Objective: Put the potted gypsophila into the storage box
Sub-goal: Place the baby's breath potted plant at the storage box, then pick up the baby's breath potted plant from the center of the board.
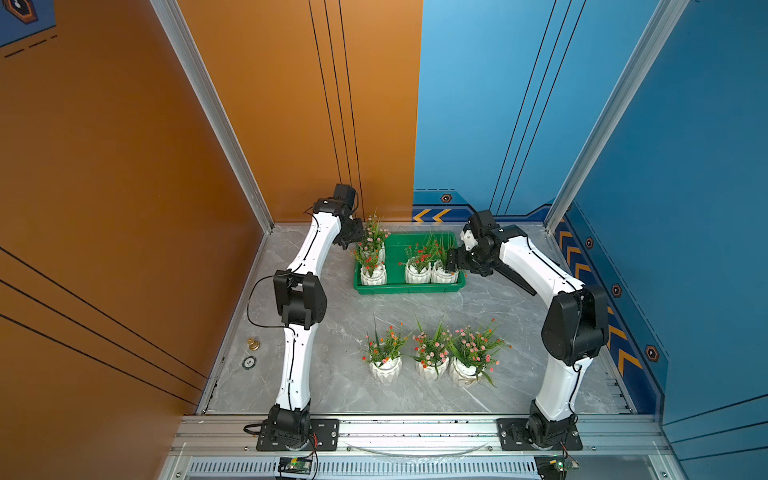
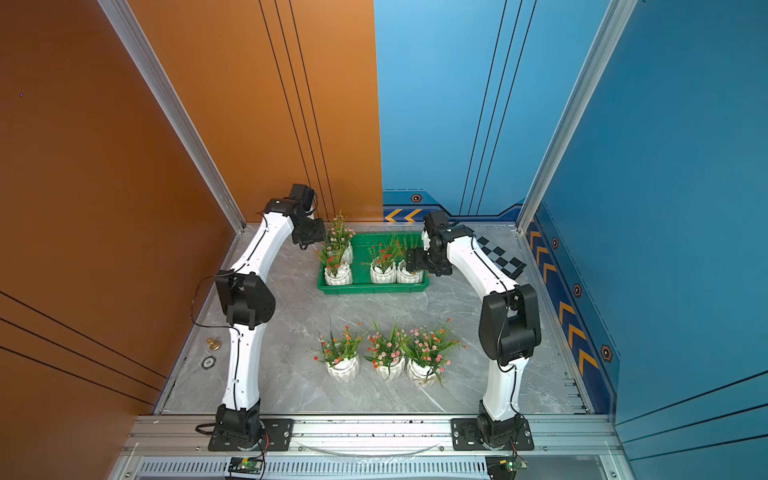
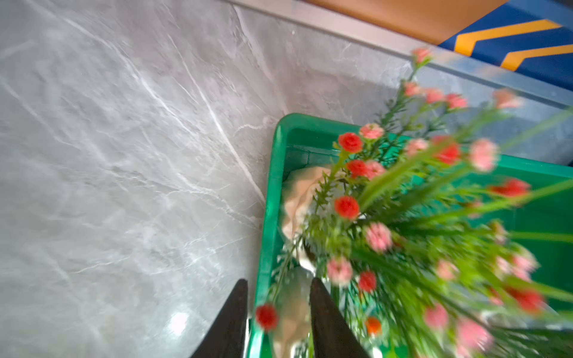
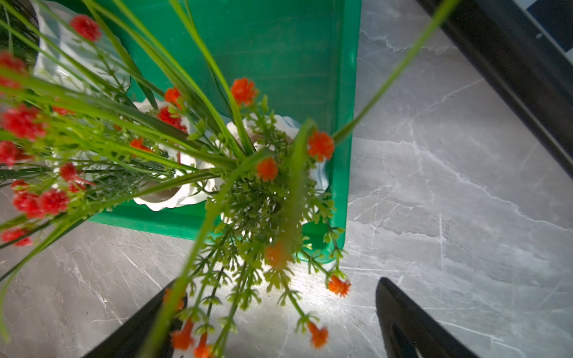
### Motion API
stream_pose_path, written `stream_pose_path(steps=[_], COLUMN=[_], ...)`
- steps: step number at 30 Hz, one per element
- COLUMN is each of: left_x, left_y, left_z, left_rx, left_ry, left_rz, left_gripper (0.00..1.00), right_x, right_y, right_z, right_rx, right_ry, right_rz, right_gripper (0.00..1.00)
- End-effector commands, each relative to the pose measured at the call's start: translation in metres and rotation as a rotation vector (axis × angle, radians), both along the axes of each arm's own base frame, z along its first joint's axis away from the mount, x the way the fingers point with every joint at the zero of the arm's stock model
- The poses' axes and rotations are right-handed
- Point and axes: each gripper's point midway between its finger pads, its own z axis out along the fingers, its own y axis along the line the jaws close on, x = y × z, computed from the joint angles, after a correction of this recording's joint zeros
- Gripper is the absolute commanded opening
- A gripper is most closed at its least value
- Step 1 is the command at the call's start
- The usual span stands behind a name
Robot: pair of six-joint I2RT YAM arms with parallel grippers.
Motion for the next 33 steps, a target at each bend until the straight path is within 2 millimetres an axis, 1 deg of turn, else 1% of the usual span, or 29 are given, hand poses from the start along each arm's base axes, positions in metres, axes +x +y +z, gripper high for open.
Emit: stream_pose_path(steps=[1,5,11,13,14,15,16,21,25,31,33], left_x=[-0.009,-0.02,-0.041,-0.051,-0.056,-0.061,-0.067,-0.092,-0.113,-0.141,-0.15], left_y=[0.018,0.021,0.024,0.025,0.025,0.026,0.026,0.027,0.029,0.033,0.035], left_z=[0.035,0.05,0.065,0.067,0.069,0.069,0.07,0.07,0.07,0.066,0.066], left_rx=[0.031,0.038,0.048,0.055,0.059,0.063,0.069,0.091,0.104,0.111,0.117], left_ry=[-0.058,-0.074,-0.077,-0.072,-0.07,-0.067,-0.063,-0.043,-0.029,-0.009,-0.008], left_rz=[0.017,0.016,0.012,0.01,0.009,0.007,0.006,-0.007,-0.009,0.001,0.008], left_gripper=[0.4,0.48,0.72,0.83,0.85,0.92,0.95,0.97,0.98,0.99,0.99], right_x=[0.001,-0.003,-0.012,-0.017,-0.02,-0.023,-0.026,-0.048,-0.068,-0.098,-0.113], right_y=[0.003,0.005,0.004,0.001,0.0,-0.002,-0.004,-0.005,-0.005,0.012,0.019], right_z=[0.004,0.008,0.011,0.011,0.012,0.011,0.011,0.012,0.007,0.011,0.012], right_rx=[0.003,-0.001,-0.02,-0.031,-0.038,-0.047,-0.053,-0.076,-0.109,-0.09,-0.089], right_ry=[-0.001,-0.008,-0.015,-0.011,-0.008,-0.004,0.002,0.016,0.034,0.03,0.034], right_rz=[0.023,0.027,0.027,0.019,0.014,0.01,0.007,0.044,0.095,0.256,0.357], right_gripper=[0.96,0.96,0.98,1.0,1.0,1.0,1.0,1.0,0.99,0.95,0.95])
